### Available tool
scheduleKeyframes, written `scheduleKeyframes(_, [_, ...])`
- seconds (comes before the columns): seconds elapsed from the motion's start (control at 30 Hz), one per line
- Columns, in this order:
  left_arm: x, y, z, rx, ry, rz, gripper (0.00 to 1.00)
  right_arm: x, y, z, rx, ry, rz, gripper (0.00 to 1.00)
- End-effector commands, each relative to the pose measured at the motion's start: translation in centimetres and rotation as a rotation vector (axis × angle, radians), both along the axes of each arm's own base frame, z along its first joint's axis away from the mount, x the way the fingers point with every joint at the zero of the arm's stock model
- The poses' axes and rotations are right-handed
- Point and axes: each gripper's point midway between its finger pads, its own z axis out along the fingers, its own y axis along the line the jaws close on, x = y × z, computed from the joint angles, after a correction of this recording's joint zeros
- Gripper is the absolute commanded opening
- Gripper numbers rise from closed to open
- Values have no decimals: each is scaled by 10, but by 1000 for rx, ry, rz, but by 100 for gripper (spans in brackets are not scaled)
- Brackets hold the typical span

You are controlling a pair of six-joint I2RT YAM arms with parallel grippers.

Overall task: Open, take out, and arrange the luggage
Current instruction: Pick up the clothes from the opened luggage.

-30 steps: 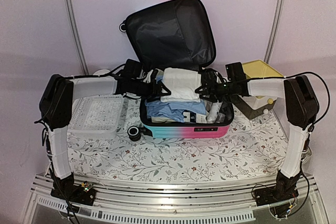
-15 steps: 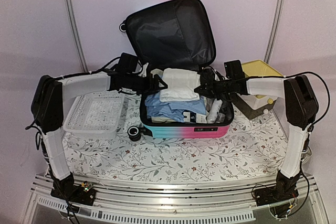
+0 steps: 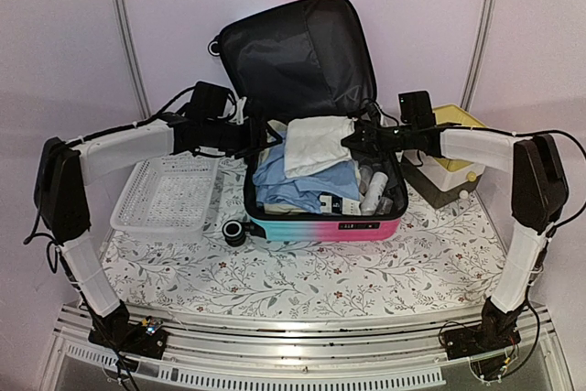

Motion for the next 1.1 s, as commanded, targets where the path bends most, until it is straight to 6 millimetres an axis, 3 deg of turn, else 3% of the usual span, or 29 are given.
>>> scheduleKeyframes(0.0, [-9, 2, 7, 15, -17, -7, 69, -4, 1, 39, 19, -84, 2, 3])
scheduleKeyframes(0.43, [-11, -9, -7, -5, 19, -47, 69, -7, -3, 40, 3, -90, -6, 3])
scheduleKeyframes(1.03, [-5, -53, -38, -116, 121, -162, 68, -6, -5, 20, -29, -63, -17, 3])
scheduleKeyframes(1.07, [-2, -56, -54, -109, 151, -163, 66, -6, -5, 19, -30, -63, -17, 3])
